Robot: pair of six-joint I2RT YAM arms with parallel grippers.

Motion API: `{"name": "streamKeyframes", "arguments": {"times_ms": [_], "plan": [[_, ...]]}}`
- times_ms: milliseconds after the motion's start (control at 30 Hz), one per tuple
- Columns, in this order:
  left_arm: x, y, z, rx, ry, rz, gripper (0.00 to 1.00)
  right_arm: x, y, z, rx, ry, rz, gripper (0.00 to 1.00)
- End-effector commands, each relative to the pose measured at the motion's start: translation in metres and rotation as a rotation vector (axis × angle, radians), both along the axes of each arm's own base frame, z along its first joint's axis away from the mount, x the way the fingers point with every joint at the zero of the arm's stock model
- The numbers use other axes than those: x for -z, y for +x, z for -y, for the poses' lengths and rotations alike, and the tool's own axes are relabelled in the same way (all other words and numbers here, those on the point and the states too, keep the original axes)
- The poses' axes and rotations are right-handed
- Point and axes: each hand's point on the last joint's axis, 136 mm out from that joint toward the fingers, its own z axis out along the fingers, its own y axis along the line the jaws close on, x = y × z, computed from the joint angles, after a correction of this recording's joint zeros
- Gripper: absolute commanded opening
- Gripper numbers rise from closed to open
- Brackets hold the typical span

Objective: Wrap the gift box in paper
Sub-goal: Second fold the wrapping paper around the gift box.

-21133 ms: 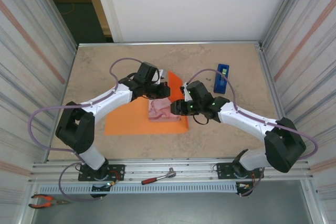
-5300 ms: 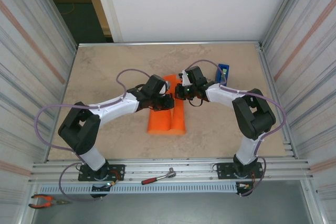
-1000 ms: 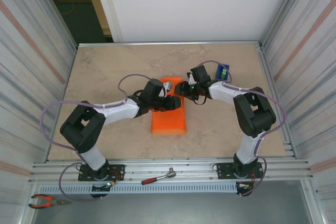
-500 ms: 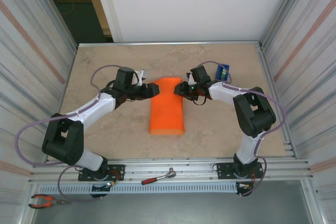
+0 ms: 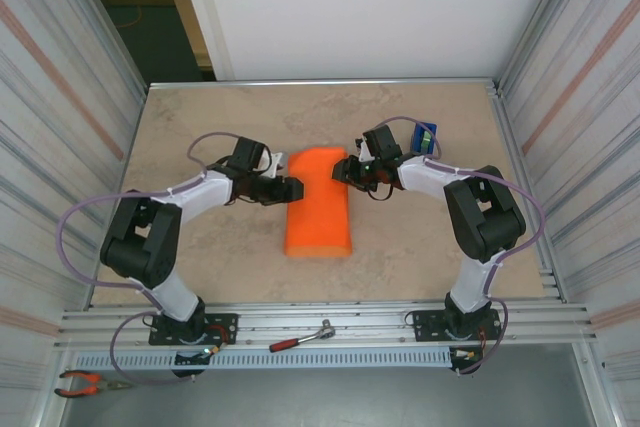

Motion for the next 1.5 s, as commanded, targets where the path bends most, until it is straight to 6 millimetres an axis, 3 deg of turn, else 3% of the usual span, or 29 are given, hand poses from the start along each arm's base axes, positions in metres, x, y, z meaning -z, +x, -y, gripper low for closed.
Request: {"name": "streamKeyframes", "arguments": {"times_ms": [0,100,333,433,633,967,1300,1467], "plan": [[0.002,-0.006,0.02,0.089,-0.003,0.009,0.62,0.035,-0.026,0.011,-0.001,-0.09,-0.117,0.34],[0.007,-0.006,0.019,0.086,0.021,0.001,0.61,0.036,-0.027,0.011,-0.004,-0.092,-0.12,0.34],[-0.018,-0.003,0.02,0.083,0.002,0.05,0.63,0.035,-0.028,0.011,-0.007,-0.094,-0.121,0.33],[-0.018,-0.003,0.018,0.083,0.019,0.058,0.66,0.035,-0.028,0.012,-0.004,-0.095,-0.121,0.33],[0.007,-0.005,0.015,0.083,0.088,0.027,0.67,0.036,-0.029,0.012,-0.005,-0.097,-0.121,0.33],[0.046,-0.018,-0.009,0.014,0.243,-0.035,0.65,0.029,-0.026,0.006,-0.015,-0.078,-0.117,0.34],[0.057,-0.024,-0.015,0.011,0.288,-0.061,0.63,-0.006,-0.002,-0.006,-0.02,-0.006,-0.076,0.48],[0.06,-0.025,-0.016,0.01,0.299,-0.068,0.63,-0.031,0.016,-0.002,-0.001,0.036,-0.04,0.64]]}}
